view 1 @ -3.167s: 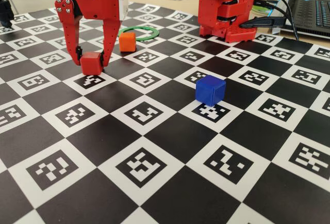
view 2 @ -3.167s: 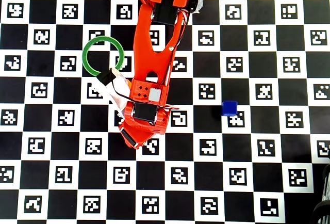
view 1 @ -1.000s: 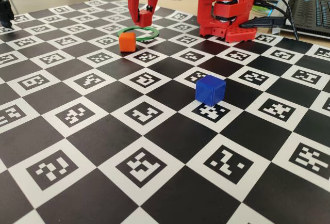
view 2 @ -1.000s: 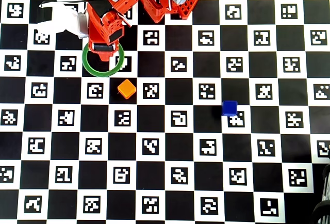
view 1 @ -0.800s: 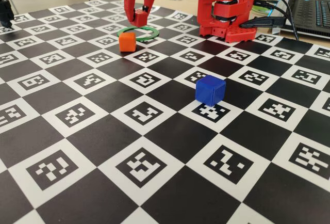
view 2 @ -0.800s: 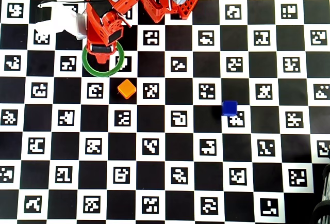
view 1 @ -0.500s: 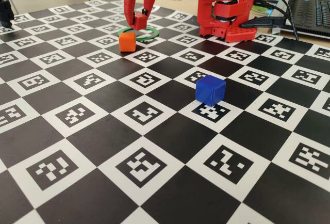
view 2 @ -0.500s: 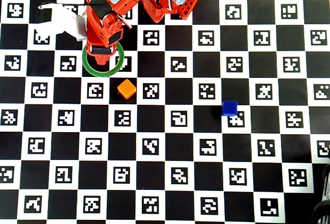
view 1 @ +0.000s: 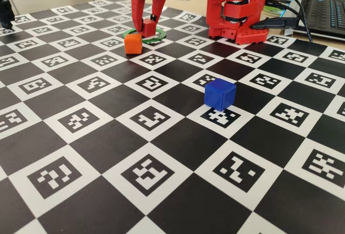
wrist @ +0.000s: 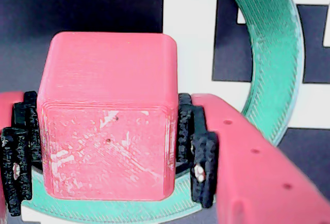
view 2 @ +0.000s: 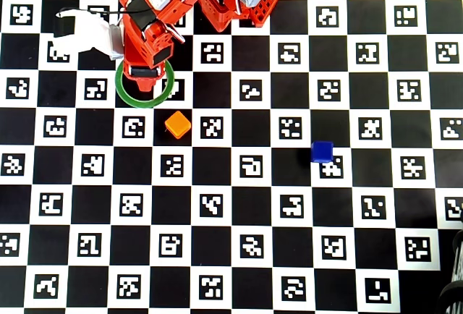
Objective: Grab the red cube then put it in the green circle then put the blue cube on top and finally the orange cube on top
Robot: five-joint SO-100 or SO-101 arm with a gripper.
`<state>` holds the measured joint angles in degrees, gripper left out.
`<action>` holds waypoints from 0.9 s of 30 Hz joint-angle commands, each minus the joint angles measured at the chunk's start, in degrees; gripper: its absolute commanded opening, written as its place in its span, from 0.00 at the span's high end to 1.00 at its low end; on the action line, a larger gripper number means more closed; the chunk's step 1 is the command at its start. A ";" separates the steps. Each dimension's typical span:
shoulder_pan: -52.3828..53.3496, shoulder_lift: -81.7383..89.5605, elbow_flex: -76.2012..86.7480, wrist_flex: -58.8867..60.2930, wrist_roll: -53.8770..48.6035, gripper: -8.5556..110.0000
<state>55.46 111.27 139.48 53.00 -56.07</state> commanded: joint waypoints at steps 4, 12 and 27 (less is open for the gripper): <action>0.62 0.00 -0.53 -1.05 -0.09 0.87; 1.41 0.88 -0.97 0.53 -1.41 0.71; -2.46 5.36 -34.89 30.76 8.26 0.67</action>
<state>56.16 113.12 115.84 78.84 -50.71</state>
